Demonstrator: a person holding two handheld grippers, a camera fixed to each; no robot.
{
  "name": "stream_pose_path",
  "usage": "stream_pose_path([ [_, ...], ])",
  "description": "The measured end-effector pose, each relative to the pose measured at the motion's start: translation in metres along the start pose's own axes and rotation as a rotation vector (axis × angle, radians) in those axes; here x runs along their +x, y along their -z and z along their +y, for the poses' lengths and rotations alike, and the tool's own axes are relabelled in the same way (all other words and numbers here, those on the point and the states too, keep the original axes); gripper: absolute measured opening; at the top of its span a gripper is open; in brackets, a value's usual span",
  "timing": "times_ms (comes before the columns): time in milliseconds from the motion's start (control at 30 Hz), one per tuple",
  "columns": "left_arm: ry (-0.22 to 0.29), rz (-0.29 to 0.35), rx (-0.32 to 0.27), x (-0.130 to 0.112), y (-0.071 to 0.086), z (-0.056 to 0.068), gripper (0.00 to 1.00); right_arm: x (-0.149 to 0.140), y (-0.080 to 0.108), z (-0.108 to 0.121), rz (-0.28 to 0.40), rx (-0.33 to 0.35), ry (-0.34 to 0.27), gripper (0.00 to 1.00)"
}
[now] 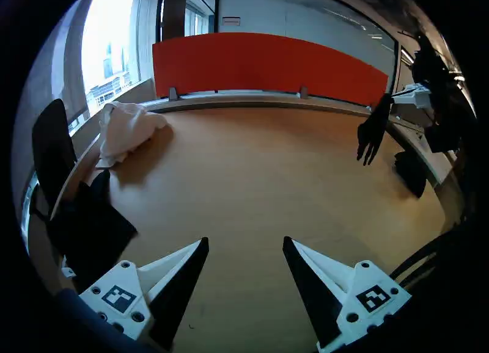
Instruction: Fold towel
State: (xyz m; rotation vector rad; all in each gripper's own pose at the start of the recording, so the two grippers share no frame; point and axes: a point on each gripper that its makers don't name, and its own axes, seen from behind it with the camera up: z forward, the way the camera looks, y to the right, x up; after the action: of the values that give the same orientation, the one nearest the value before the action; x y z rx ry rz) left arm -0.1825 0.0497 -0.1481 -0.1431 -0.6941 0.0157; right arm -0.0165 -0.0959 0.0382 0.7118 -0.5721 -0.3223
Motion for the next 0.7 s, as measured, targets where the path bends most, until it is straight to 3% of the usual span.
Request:
stream_pose_path([
  [700,-0.006,-0.026,0.002,0.002,-0.005,0.007,0.9,-0.057,0.051,0.106,-0.076,-0.154,-0.08,0.06],
])
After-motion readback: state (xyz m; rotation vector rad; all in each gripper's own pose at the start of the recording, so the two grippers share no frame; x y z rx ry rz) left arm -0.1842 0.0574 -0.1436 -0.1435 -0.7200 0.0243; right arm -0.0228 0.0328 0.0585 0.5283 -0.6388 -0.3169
